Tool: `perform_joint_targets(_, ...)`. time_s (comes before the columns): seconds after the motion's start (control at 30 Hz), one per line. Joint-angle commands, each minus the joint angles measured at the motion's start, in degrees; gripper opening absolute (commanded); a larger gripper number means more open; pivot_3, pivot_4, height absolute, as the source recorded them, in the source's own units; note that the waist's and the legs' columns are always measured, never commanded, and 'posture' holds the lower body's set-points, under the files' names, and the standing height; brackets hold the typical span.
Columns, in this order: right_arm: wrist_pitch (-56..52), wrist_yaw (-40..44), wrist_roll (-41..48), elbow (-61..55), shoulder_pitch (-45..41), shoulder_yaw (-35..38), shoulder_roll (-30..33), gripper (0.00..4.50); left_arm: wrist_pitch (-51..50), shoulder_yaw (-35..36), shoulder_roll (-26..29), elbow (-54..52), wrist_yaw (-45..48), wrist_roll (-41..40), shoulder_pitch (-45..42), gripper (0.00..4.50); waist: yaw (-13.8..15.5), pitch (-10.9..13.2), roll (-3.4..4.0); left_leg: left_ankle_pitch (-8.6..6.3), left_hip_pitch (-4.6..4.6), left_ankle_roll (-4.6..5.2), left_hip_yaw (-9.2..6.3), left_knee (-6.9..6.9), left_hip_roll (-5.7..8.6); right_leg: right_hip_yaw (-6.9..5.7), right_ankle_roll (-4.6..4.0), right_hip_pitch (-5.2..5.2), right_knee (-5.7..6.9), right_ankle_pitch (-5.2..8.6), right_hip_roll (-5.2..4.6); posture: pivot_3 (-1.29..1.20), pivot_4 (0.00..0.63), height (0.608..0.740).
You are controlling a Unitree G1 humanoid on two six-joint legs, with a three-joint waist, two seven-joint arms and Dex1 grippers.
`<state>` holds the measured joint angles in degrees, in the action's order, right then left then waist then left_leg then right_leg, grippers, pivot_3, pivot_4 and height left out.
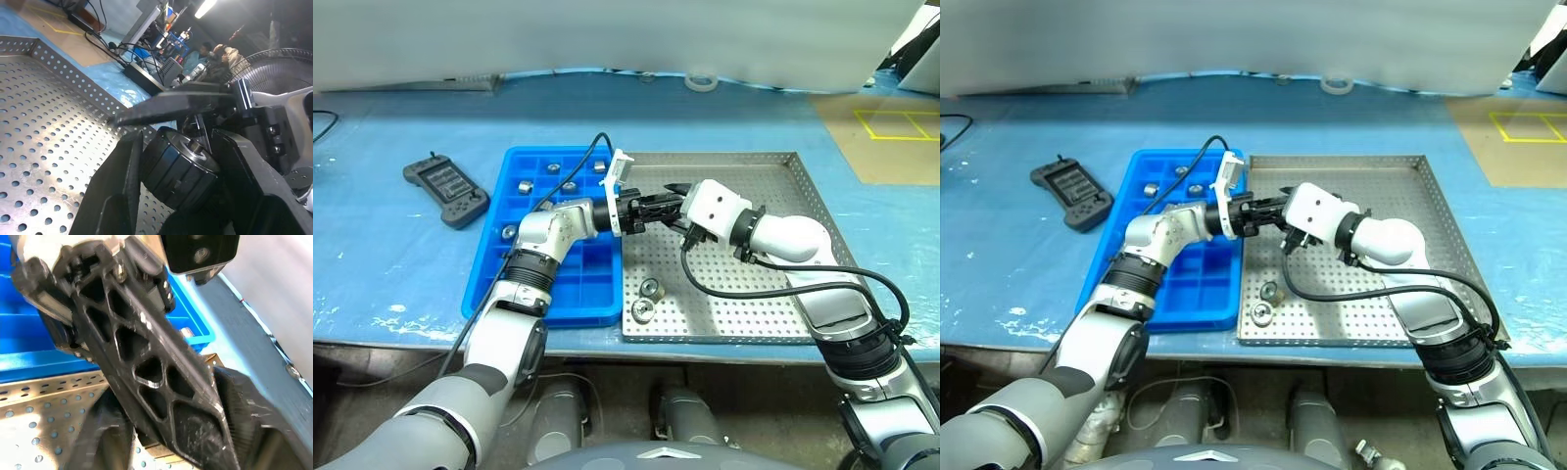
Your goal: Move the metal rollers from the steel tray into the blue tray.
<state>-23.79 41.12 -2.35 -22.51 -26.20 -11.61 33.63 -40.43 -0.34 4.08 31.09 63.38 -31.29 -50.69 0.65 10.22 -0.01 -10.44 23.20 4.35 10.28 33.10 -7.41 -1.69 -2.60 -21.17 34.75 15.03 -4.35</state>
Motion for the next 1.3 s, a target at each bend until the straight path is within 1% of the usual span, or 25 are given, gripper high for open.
perform_joint_targets(0.03,-1.21,-0.77,0.92,-0.91,-2.50,2.24,-0.39,3.74,0.64,0.36,0.01,-1.71,-0.21,-0.27,-0.25,1.88,0.00,0.00,0.00,0.00,0.00,0.00,0.00,0.00,0.00,0.00,0.00,0.00,0.00,0.00,0.00,-0.23,0.150,0.740)
perform_joint_targets(0.07,-1.95,0.40,2.19,-1.39,-2.41,2.14,-0.25,3.74,0.69,0.36,0.01,-1.72,-0.27,-0.26,-0.24,1.88,0.02,0.00,0.00,0.00,0.00,0.00,0.00,0.00,0.00,0.00,0.00,0.00,0.00,0.00,0.00,-0.23,0.150,0.740)
perform_joint_targets(0.13,-2.24,0.07,2.81,-1.66,-2.51,2.33,-0.85,3.74,0.82,0.39,0.02,-1.66,-0.45,-0.21,-0.21,1.88,0.09,0.00,0.00,0.00,0.00,0.00,0.00,0.00,0.00,0.00,0.00,0.01,-0.01,0.00,0.00,-0.23,0.150,0.740)
perform_joint_targets(0.33,-1.36,0.49,1.96,-1.46,-1.14,1.92,0.71,3.74,1.25,0.94,0.63,-1.74,-0.77,-0.30,-0.19,1.88,0.08,0.00,0.00,0.00,0.02,0.01,0.00,0.00,0.00,0.00,0.00,0.00,-0.02,0.00,0.00,-0.23,0.150,0.740)
perform_joint_targets(0.57,-0.05,2.02,1.92,-1.86,3.16,2.72,4.60,3.74,0.89,5.73,4.21,-3.72,-1.66,-2.98,-1.89,1.88,0.05,0.01,0.01,0.00,0.02,0.00,0.00,-0.02,0.00,0.00,0.00,-0.02,-0.02,0.00,0.00,-0.22,0.150,0.740)
perform_joint_targets(0.67,0.14,1.79,1.63,-2.16,4.09,2.75,5.22,3.74,-0.52,7.50,6.81,-7.62,-2.08,-4.42,-1.29,1.88,0.06,0.01,0.01,0.00,0.02,0.00,0.00,-0.03,0.00,0.00,0.00,-0.02,-0.02,0.00,0.00,-0.22,0.150,0.740)
perform_joint_targets(0.8,0.39,1.35,1.68,-1.88,4.28,2.57,4.62,3.74,-4.82,9.99,15.13,-20.20,-1.46,-7.65,3.82,1.88,-0.29,0.02,0.02,-0.01,0.03,-0.01,0.00,-0.06,0.00,0.00,0.00,-0.05,-0.03,0.00,0.00,-0.20,0.150,0.740)
perform_joint_targets(0.87,1.30,1.14,1.38,-0.84,4.18,1.90,4.10,3.74,-6.41,11.24,19.79,-25.70,-1.27,-8.94,7.28,1.88,-0.94,0.01,0.03,0.00,0.00,-0.03,0.00,-0.13,-0.02,0.00,0.00,-0.08,-0.01,0.00,0.01,-0.20,0.150,0.740)
perform_joint_targets(0.9,1.71,1.09,1.29,-0.34,3.98,1.46,3.73,3.74,-8.01,12.74,22.07,-27.73,-1.88,-10.25,8.65,1.88,-1.10,0.02,0.03,0.01,0.00,-0.04,0.00,-0.17,-0.02,-0.01,0.00,-0.09,-0.01,0.00,0.02,-0.15,0.150,0.740)
perform_joint_targets(0.97,3.07,1.16,1.02,1.12,3.30,0.43,2.94,3.74,-9.86,15.25,26.17,-31.07,-2.97,-12.03,11.01,1.88,-1.07,0.02,0.02,0.04,0.00,-0.10,0.00,-0.22,-0.03,-0.04,0.00,-0.10,-0.01,0.00,0.03,-0.12,0.150,0.740)
perform_joint_targets(1.03,4.22,1.37,0.70,2.37,2.61,-0.19,2.38,3.74,-10.14,16.37,28.72,-33.08,-3.62,-12.90,12.51,1.88,-0.74,0.03,0.03,0.06,0.01,-0.15,-0.01,-0.23,-0.02,-0.06,0.00,-0.10,-0.01,0.00,0.03,-0.08,0.150,0.740)
perform_joint_targets(1.07,5.29,1.88,0.75,3.73,1.88,-0.79,1.92,3.74,-10.46,17.85,31.16,-35.07,-3.93,-13.22,14.09,1.88,-0.34,0.03,0.02,0.06,0.01,-0.17,-0.01,-0.22,-0.02,-0.06,0.00,-0.10,-0.02,0.01,0.03,-0.05,0.150,0.740)
perform_joint_targets(1.13,7.23,2.68,0.79,6.48,0.33,-1.92,0.89,3.74,-9.96,19.60,35.85,-38.67,-3.83,-12.49,18.06,1.88,0.30,0.04,0.01,0.03,0.01,-0.24,-0.02,-0.21,-0.01,-0.05,-0.01,-0.09,-0.04,0.01,0.03,0.00,0.150,0.740)
perform_joint_targets(1.2,9.00,3.15,0.75,9.03,-1.22,-2.87,-0.32,3.74,-6.58,19.15,40.10,-41.89,-2.53,-9.23,24.29,1.88,0.38,0.04,-0.01,-0.01,-0.03,-0.33,-0.02,-0.21,0.00,-0.03,-0.01,-0.07,-0.04,0.01,0.03,0.04,0.150,0.740)
perform_joint_targets(1.3,11.36,3.77,0.47,12.43,-3.15,-4.25,-2.10,3.74,-1.07,18.48,44.18,-45.36,-1.26,-5.06,34.44,1.88,1.04,0.04,-0.01,0.02,-0.09,-0.41,-0.01,-0.37,0.00,-0.02,0.00,-0.07,-0.09,0.01,0.03,0.08,0.150,0.740)
